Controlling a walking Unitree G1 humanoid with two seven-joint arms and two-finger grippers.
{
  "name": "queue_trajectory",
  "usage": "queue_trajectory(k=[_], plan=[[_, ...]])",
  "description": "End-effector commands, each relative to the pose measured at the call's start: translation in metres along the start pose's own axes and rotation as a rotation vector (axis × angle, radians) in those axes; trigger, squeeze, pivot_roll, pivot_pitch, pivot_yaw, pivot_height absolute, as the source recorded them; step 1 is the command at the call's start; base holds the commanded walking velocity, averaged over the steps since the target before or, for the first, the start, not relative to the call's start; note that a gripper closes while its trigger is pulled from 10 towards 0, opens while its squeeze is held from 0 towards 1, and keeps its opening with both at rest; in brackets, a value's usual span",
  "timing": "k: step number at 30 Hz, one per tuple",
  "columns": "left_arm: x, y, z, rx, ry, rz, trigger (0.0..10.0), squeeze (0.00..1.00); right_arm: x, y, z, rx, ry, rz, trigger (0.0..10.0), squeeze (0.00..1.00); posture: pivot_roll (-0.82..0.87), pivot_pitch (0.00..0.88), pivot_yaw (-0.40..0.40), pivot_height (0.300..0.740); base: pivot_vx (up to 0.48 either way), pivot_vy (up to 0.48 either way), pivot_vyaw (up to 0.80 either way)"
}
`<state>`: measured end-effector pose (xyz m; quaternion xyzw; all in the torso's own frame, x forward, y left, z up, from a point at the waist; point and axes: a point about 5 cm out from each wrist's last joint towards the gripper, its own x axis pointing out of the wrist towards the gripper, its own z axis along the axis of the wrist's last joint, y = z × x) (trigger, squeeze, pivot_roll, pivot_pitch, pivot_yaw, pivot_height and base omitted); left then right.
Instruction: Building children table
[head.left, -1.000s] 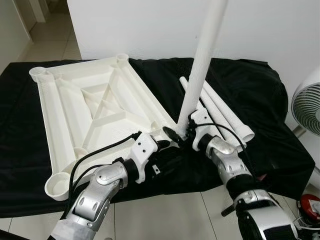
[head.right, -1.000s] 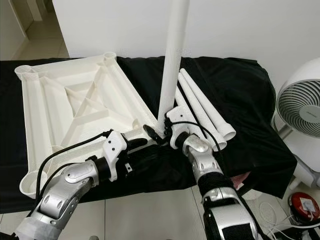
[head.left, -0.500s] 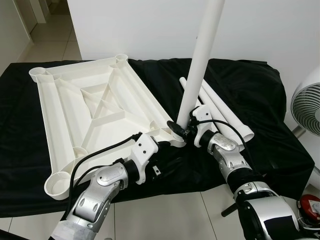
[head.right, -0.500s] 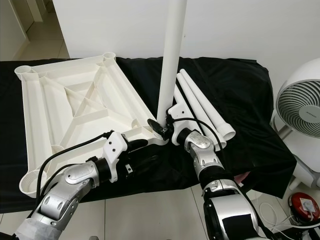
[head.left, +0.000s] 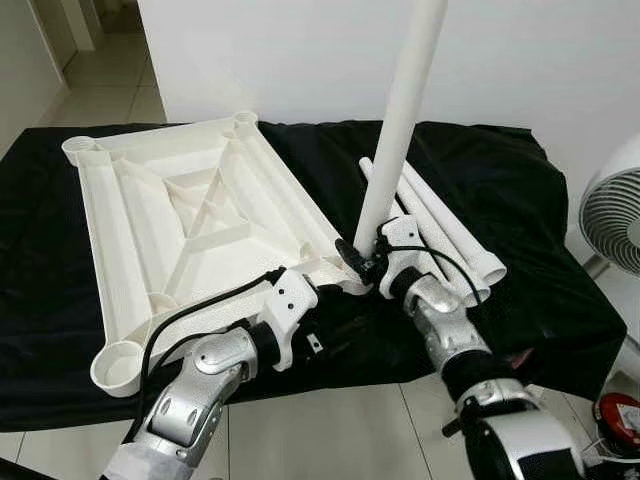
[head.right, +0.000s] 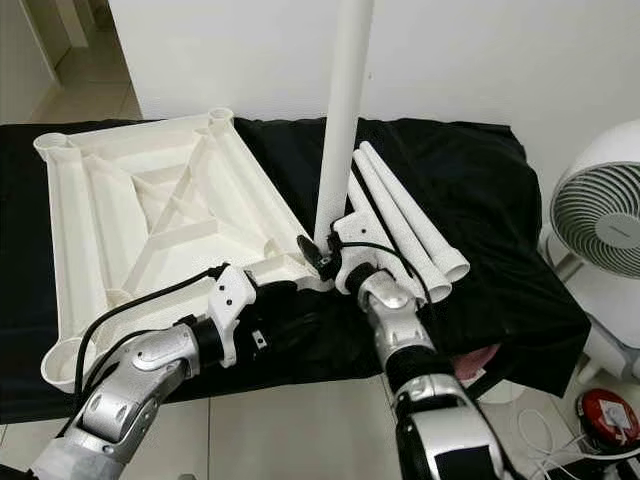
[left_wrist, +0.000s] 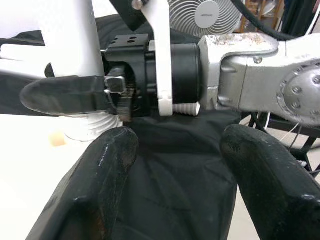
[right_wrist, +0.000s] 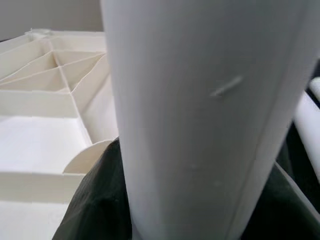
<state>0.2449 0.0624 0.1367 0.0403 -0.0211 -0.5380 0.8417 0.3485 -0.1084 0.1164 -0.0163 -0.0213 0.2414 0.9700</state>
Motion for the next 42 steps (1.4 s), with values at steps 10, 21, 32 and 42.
queue_trajectory(k=[10, 21, 32, 42], plan=[[0.003, -0.002, -0.001, 0.010, -0.001, 0.011, 10.0, 0.00, -0.014, 0.015, -0.025, 0.077, 0.103, -0.322, 10.0, 0.00, -0.05, 0.000, -0.057, 0.740, 0.000, 0.000, 0.00], [0.002, 0.003, -0.001, 0.024, -0.001, 0.027, 10.0, 0.00, -0.016, 0.039, -0.005, 0.117, 0.034, -0.355, 10.0, 0.00, -0.05, 0.000, -0.062, 0.740, 0.000, 0.000, 0.00], [0.003, 0.005, -0.001, 0.034, -0.001, 0.031, 10.0, 0.00, -0.023, 0.039, 0.001, 0.109, 0.023, -0.288, 10.0, 1.00, -0.04, 0.000, -0.068, 0.740, 0.000, 0.000, 0.00], [0.004, 0.010, 0.001, 0.050, -0.002, 0.032, 10.0, 0.00, -0.021, 0.022, -0.002, 0.069, 0.036, -0.140, 10.0, 0.00, -0.05, 0.000, -0.064, 0.740, 0.000, 0.000, 0.00]])
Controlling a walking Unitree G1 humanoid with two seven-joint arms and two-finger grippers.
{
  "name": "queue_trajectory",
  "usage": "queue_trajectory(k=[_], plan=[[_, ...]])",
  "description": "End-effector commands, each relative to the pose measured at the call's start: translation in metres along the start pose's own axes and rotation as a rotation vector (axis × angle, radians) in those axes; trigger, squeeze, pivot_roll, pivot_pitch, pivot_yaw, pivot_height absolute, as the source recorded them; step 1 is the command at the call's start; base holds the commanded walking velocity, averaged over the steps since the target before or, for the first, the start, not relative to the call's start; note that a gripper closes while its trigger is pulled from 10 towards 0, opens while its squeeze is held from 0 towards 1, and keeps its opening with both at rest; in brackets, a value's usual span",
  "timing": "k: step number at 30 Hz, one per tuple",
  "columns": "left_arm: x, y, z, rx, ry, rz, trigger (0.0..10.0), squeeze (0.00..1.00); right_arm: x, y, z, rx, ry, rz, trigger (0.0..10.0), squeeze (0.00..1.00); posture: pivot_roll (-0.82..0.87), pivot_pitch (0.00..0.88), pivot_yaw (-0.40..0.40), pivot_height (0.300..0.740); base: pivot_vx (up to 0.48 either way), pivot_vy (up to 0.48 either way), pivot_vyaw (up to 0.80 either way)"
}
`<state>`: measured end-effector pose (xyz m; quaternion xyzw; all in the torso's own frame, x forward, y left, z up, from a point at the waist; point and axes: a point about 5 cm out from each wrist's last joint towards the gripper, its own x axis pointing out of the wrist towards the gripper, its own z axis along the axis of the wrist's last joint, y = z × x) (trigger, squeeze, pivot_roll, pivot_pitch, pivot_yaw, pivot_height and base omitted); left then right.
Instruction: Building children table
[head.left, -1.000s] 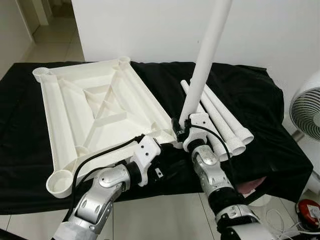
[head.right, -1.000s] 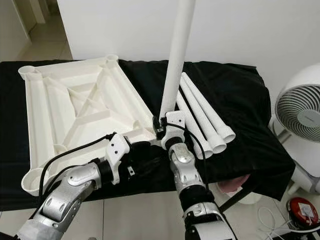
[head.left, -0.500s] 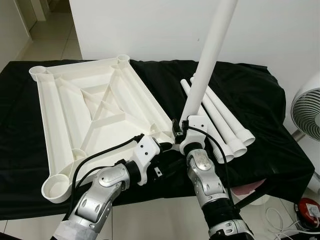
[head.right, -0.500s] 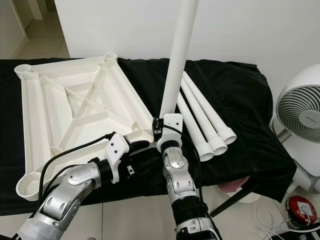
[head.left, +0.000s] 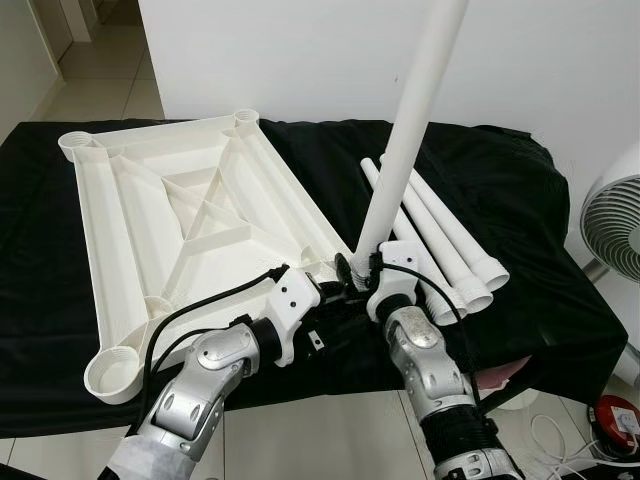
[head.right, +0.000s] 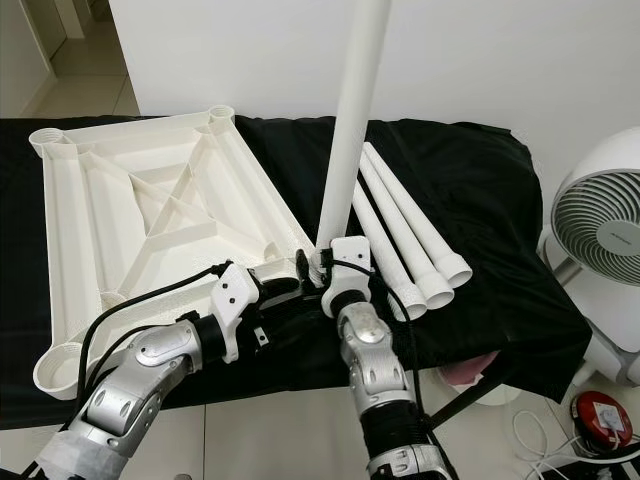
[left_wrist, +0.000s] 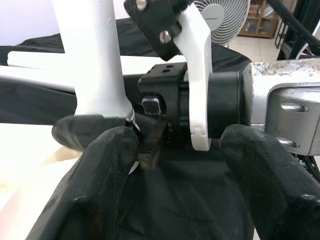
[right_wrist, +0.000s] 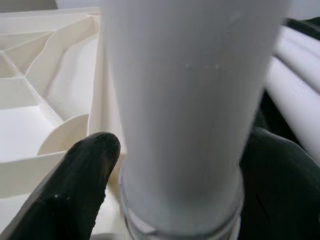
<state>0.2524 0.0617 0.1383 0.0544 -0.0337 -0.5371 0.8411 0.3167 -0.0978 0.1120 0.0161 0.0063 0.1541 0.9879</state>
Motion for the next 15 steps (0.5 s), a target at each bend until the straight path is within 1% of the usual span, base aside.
queue_trajectory(k=[1, 4, 7, 10, 11, 12, 15], plan=[[0.000, 0.003, 0.000, 0.013, 0.004, 0.031, 10.0, 0.00, 0.003, -0.002, 0.001, -0.005, -0.005, 0.039, 10.0, 0.00, -0.05, 0.000, -0.064, 0.740, 0.000, 0.000, 0.00], [0.001, 0.003, 0.000, 0.010, 0.002, 0.032, 10.0, 0.00, 0.008, -0.012, 0.007, -0.060, -0.021, 0.145, 10.0, 0.00, -0.05, 0.000, -0.058, 0.740, 0.000, 0.000, 0.00], [0.002, 0.003, 0.000, 0.009, 0.001, 0.031, 10.0, 0.00, 0.009, -0.014, 0.008, -0.075, -0.021, 0.163, 10.0, 0.00, -0.05, 0.000, -0.058, 0.740, 0.000, 0.000, 0.00], [0.004, 0.001, 0.001, 0.007, -0.005, 0.026, 10.0, 0.00, 0.017, -0.019, 0.012, -0.135, -0.015, 0.291, 10.0, 0.00, -0.05, 0.000, -0.052, 0.740, 0.000, 0.000, 0.00], [0.004, 0.001, 0.001, 0.007, -0.005, 0.026, 10.0, 0.00, 0.017, -0.019, 0.012, -0.135, -0.015, 0.291, 10.0, 0.00, -0.05, 0.000, -0.052, 0.740, 0.000, 0.000, 0.00], [0.005, 0.001, 0.002, 0.009, -0.007, 0.023, 10.0, 0.00, 0.023, -0.022, 0.014, -0.171, -0.004, 0.348, 10.0, 0.00, -0.05, 0.000, -0.048, 0.740, 0.000, 0.000, 0.00], [0.006, 0.002, 0.002, 0.011, -0.008, 0.023, 10.0, 0.00, 0.025, -0.022, 0.015, -0.184, 0.001, 0.366, 10.0, 0.00, -0.05, 0.000, -0.048, 0.740, 0.000, 0.000, 0.00]])
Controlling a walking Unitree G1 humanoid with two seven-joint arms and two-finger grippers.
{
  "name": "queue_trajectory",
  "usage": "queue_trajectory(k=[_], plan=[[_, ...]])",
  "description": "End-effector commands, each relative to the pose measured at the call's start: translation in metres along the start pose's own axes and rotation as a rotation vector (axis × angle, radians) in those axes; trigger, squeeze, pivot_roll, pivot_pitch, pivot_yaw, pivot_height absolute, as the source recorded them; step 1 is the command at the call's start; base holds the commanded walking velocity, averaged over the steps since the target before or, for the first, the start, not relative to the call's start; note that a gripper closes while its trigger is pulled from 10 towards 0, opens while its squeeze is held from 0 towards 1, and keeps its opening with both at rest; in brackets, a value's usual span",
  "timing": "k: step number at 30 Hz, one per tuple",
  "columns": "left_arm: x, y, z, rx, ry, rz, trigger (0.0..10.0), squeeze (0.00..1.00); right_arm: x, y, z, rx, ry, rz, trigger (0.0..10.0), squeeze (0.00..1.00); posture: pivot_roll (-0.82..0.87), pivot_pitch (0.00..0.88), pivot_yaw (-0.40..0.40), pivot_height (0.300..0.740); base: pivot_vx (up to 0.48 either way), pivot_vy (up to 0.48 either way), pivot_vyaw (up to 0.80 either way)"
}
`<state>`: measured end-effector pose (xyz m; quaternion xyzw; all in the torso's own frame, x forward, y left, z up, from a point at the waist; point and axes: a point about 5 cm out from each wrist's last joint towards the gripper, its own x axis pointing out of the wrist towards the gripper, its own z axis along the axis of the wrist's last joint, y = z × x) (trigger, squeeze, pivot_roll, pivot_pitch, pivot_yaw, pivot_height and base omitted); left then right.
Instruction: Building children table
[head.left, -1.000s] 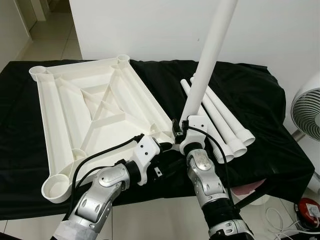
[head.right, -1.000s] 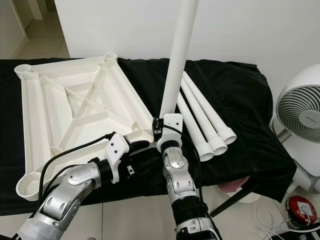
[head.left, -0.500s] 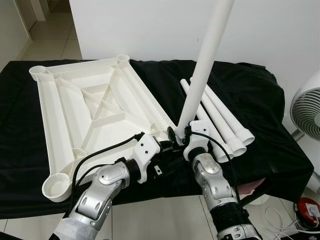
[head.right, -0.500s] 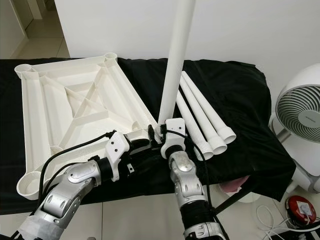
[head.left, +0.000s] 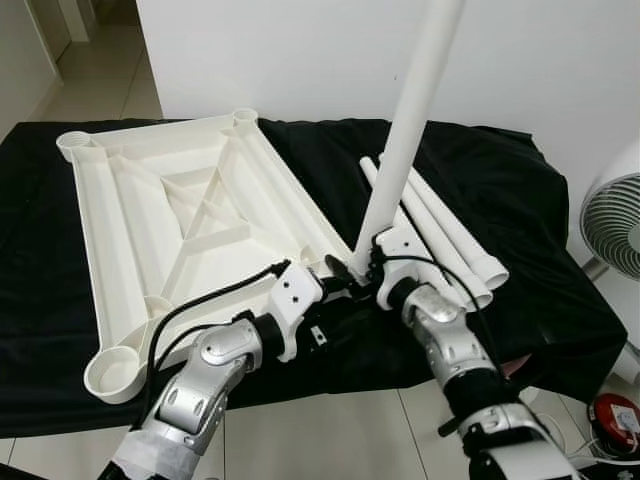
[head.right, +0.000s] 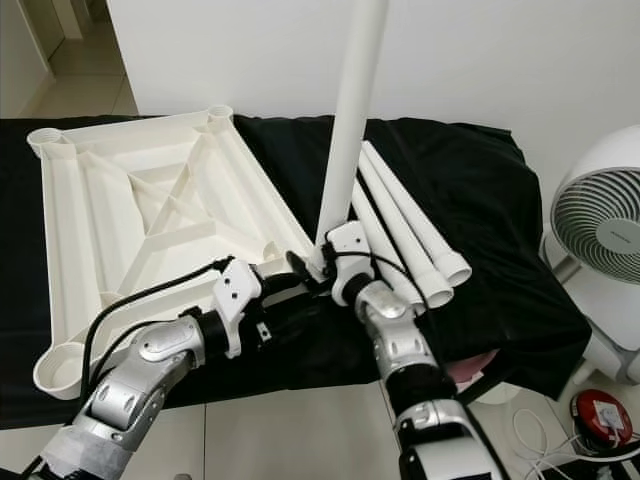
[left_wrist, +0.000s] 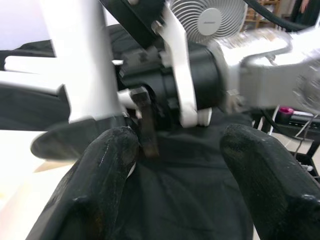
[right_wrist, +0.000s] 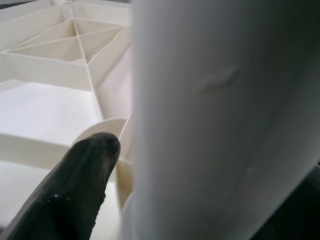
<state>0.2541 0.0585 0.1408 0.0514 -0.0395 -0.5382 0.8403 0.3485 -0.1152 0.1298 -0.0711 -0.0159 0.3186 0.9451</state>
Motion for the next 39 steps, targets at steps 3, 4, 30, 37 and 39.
queue_trajectory(k=[3, 4, 30, 37, 39], plan=[[0.002, 0.002, -0.001, 0.011, 0.006, 0.024, 10.0, 0.00, 0.003, 0.002, -0.003, -0.016, 0.021, 0.054, 8.7, 0.00, -0.05, 0.000, -0.046, 0.740, 0.000, 0.000, 0.00], [0.002, 0.002, -0.001, 0.012, 0.007, 0.023, 10.0, 0.00, 0.005, 0.001, -0.004, -0.018, 0.027, 0.074, 4.8, 0.00, -0.05, 0.000, -0.042, 0.740, 0.000, 0.000, 0.00], [0.001, -0.005, -0.002, -0.008, 0.008, 0.010, 10.0, 0.00, 0.000, 0.004, -0.020, 0.093, 0.052, -0.070, 10.0, 0.00, -0.06, 0.000, -0.043, 0.740, 0.000, 0.000, 0.00], [0.001, -0.006, -0.003, -0.013, 0.011, 0.005, 10.0, 0.00, 0.000, 0.012, -0.020, 0.161, 0.033, -0.237, 10.0, 0.00, -0.06, 0.000, -0.046, 0.740, 0.000, 0.000, 0.00], [0.000, -0.006, -0.004, -0.014, 0.014, 0.004, 10.0, 0.00, -0.001, 0.016, -0.019, 0.178, 0.032, -0.307, 10.0, 0.00, -0.06, 0.000, -0.047, 0.740, 0.000, 0.000, 0.00]])
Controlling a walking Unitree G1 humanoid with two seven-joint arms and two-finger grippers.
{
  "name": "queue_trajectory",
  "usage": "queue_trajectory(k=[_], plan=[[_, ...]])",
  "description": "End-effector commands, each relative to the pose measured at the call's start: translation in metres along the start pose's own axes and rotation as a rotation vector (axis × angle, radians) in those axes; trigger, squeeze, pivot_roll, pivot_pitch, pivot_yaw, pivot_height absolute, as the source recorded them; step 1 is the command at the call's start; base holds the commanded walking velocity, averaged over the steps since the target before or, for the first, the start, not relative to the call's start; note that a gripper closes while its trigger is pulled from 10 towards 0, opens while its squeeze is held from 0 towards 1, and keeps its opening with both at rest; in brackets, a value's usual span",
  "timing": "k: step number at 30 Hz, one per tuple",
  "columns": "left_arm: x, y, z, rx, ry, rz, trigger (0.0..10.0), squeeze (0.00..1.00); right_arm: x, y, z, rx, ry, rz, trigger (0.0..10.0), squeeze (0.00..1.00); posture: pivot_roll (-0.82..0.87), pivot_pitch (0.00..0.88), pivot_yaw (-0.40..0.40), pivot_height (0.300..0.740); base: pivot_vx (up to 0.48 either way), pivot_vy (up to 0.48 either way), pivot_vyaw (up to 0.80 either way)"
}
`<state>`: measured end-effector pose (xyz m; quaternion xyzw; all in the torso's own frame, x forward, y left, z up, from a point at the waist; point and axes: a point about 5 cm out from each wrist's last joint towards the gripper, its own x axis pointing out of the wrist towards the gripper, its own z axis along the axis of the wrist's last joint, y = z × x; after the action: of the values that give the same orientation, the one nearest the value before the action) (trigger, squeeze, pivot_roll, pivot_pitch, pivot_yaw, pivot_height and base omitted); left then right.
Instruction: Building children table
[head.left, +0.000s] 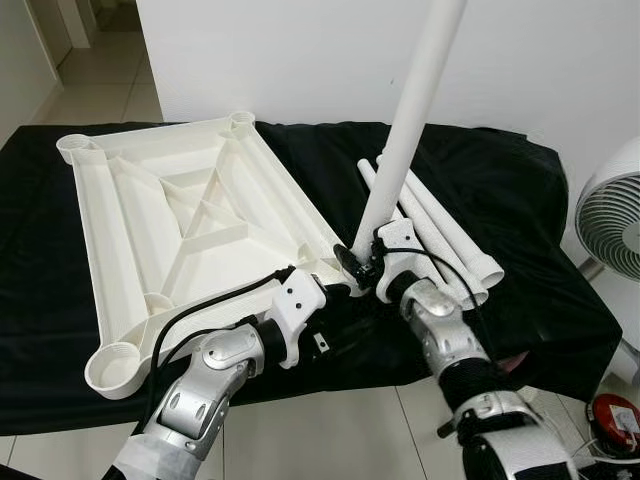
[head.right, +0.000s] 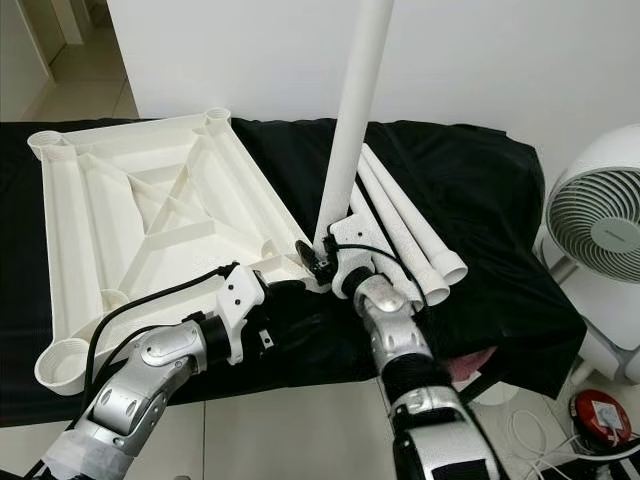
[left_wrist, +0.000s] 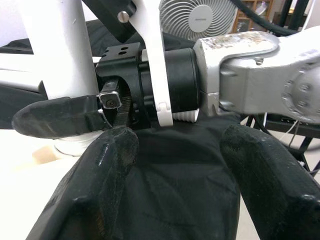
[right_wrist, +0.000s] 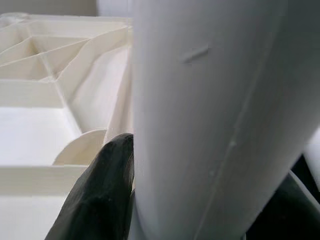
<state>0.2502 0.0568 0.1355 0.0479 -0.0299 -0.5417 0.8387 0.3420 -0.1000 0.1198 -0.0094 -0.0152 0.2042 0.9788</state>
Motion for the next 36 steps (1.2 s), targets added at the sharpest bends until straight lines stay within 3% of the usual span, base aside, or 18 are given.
queue_trajectory(k=[1, 6, 12, 13, 17, 22, 23, 32, 34, 36], plan=[[0.000, -0.002, 0.000, 0.001, 0.003, 0.012, 10.0, 0.00, -0.006, 0.002, -0.012, 0.070, 0.054, -0.137, 10.0, 0.00, -0.06, 0.000, -0.049, 0.740, 0.000, 0.000, 0.00], [0.001, -0.003, 0.000, -0.001, 0.003, 0.011, 10.0, 0.00, -0.010, 0.018, -0.013, 0.087, 0.053, -0.256, 10.0, 0.00, -0.05, 0.000, -0.055, 0.740, 0.000, 0.000, 0.00], [0.001, -0.003, 0.000, -0.001, 0.002, 0.012, 10.0, 0.00, -0.014, 0.030, -0.014, 0.122, 0.065, -0.246, 10.0, 0.00, -0.06, 0.000, -0.055, 0.740, 0.000, 0.000, 0.00], [0.001, -0.003, 0.000, 0.000, 0.003, 0.010, 10.0, 0.00, -0.014, 0.027, -0.013, 0.127, 0.057, -0.240, 10.0, 1.00, -0.06, 0.000, -0.055, 0.740, 0.000, 0.000, 0.00], [0.001, -0.002, 0.000, 0.003, 0.004, 0.007, 10.0, 0.00, -0.014, 0.021, -0.009, 0.129, 0.031, -0.226, 10.0, 1.00, -0.06, 0.000, -0.051, 0.740, 0.000, 0.000, 0.00], [0.001, 0.001, 0.001, 0.009, 0.003, 0.013, 10.0, 0.00, -0.017, 0.017, -0.003, 0.138, 0.009, -0.105, 10.0, 1.00, -0.06, 0.000, -0.046, 0.740, 0.000, 0.000, 0.00], [0.001, 0.001, 0.001, 0.009, 0.003, 0.013, 10.0, 0.00, -0.019, 0.013, -0.006, 0.124, 0.018, -0.062, 10.0, 0.00, -0.06, 0.000, -0.046, 0.740, 0.000, 0.000, 0.00], [0.002, 0.002, 0.001, 0.011, 0.005, 0.014, 10.0, 0.00, -0.030, -0.005, -0.006, 0.028, -0.004, 0.100, 10.0, 0.00, -0.06, 0.000, -0.045, 0.740, 0.000, 0.000, 0.00], [0.001, 0.003, 0.000, 0.015, 0.015, 0.003, 10.0, 0.00, -0.029, -0.019, -0.004, -0.014, 0.005, 0.190, 10.0, 0.00, -0.06, 0.000, -0.046, 0.740, 0.000, 0.000, 0.00], [0.000, 0.004, 0.000, 0.018, 0.021, -0.002, 10.0, 0.00, -0.027, -0.023, -0.002, -0.027, 0.011, 0.214, 10.0, 0.00, -0.06, 0.000, -0.046, 0.740, 0.000, 0.000, 0.00]])
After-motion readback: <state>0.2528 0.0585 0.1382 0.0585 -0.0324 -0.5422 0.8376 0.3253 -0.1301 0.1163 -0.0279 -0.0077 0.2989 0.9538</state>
